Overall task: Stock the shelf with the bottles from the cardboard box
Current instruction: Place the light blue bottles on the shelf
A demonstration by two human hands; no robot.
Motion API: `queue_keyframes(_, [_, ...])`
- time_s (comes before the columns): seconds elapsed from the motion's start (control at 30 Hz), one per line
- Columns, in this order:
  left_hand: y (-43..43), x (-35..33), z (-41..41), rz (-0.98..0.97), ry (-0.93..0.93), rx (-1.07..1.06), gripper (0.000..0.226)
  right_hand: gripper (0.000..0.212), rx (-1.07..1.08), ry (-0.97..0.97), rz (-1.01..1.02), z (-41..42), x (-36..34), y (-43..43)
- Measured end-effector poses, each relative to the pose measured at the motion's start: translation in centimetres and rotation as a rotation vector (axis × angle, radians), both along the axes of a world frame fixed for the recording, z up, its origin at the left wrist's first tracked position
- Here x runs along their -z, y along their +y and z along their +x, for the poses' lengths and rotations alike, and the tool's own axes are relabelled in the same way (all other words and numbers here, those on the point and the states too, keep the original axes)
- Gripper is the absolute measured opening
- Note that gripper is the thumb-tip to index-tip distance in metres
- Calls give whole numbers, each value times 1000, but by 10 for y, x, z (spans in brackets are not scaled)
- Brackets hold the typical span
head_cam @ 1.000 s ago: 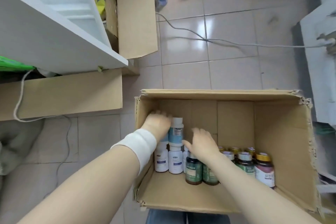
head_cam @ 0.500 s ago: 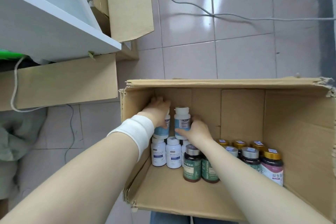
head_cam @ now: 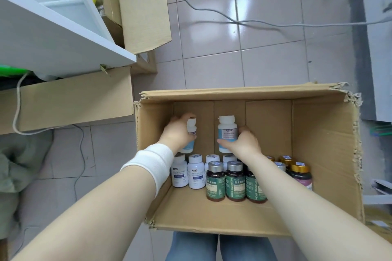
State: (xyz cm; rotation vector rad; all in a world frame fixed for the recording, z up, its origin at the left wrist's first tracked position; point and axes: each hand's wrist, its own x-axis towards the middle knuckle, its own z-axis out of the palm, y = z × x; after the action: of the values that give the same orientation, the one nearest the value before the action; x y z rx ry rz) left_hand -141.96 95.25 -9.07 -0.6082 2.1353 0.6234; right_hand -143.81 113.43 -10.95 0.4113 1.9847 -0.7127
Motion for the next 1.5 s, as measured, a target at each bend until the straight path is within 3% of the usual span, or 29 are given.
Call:
queue_keyframes(0.13, [6, -54, -6, 147, 156, -114, 58, 66, 188, 53, -70, -1, -52, 20])
queue_keyframes(0.23, [15, -110, -1, 383, 260, -236, 52, 61, 310, 60, -136, 9, -105, 38])
queue_keyframes(0.47, [27, -229, 25, 687, 445, -312, 53, 55, 683, 150, -321, 78, -233, 61])
queue_keyframes(0.73, [42, -328, 103, 1013, 381, -86, 57, 43, 1183, 430, -553, 214, -335, 39])
queue_keyframes(0.87, [69, -366, 147, 1129, 287, 56, 60, 48, 1293, 538, -531, 284, -371, 45])
queue_keyframes(1.0, [118, -398, 203, 1222, 272, 234, 55, 28, 1377, 699, -546, 363, -405, 67])
queue_keyframes(1.17, [195, -445, 294, 1366, 255, 420, 45, 22, 1563, 929, -626, 480, -444, 102])
queue_keyframes(1.4, [304, -516, 499, 1542, 214, 668, 47, 48, 1682, 1131, -470, 701, -499, 157])
queue_keyframes(1.5, [343, -549, 582, 1601, 149, 767, 53, 45, 1731, 1209, -345, 784, -528, 180])
